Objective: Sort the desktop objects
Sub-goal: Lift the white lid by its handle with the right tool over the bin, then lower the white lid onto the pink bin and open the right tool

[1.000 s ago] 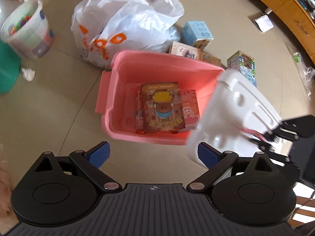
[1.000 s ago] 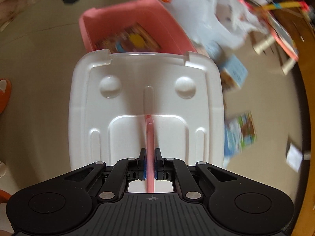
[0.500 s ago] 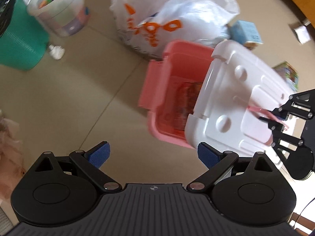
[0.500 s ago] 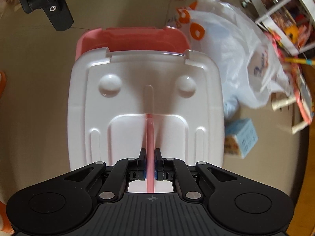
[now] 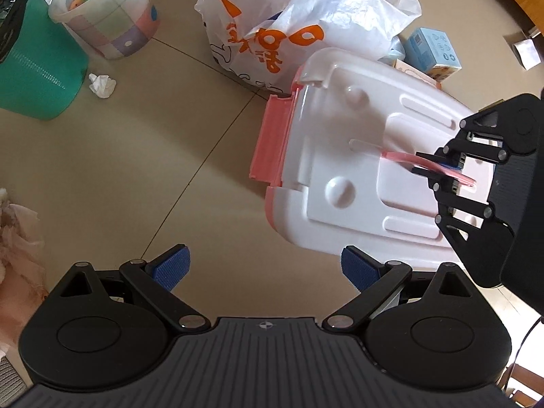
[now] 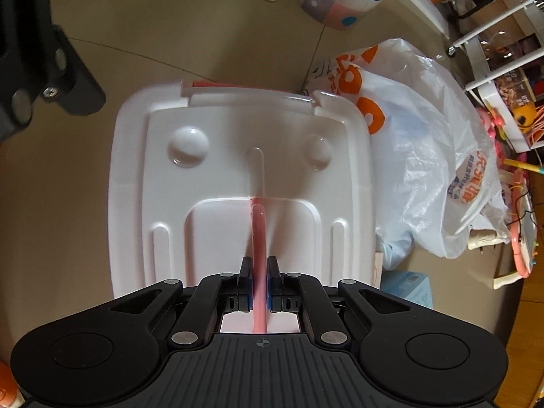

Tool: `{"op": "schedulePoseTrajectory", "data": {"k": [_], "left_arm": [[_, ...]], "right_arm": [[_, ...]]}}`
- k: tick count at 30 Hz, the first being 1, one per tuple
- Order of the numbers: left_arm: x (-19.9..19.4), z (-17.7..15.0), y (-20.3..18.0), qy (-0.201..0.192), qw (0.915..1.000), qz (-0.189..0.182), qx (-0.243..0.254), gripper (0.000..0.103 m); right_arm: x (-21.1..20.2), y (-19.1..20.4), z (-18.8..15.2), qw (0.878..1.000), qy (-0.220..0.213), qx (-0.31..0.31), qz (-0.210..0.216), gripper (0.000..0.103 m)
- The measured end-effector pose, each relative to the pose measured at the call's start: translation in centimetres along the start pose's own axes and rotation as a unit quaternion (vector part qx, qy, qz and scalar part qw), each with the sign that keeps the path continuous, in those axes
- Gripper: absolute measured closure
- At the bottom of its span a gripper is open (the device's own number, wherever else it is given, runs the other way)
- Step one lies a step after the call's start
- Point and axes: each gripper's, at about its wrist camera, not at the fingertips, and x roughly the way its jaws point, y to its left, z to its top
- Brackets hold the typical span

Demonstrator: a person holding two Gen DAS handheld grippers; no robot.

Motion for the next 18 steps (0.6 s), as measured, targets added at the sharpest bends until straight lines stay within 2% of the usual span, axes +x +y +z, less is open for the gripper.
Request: {"op": "schedulePoseTrajectory", "data": {"k": [8, 13, 18], "left_arm": [[0.6, 0.4, 0.7, 0.002, 0.9999, 0.006, -0.012, 0.005], [0.6, 0.6, 0.5, 0.002, 0.9999, 0.001, -0.014, 0.005], [0.7, 0.8, 0.0, 0.001, 1.0, 0.008, -0.006, 0.005]], "right_arm": [[0.9, -0.5, 1.1, 1.0, 0.0, 0.007, 0.003, 0.096], [1.0, -1.2, 0.8, 0.999, -0.009, 0.04, 0.016, 0.096], [1.1, -1.2, 0.6, 0.999, -0.018, 0.042, 0.005, 0.094]]}}
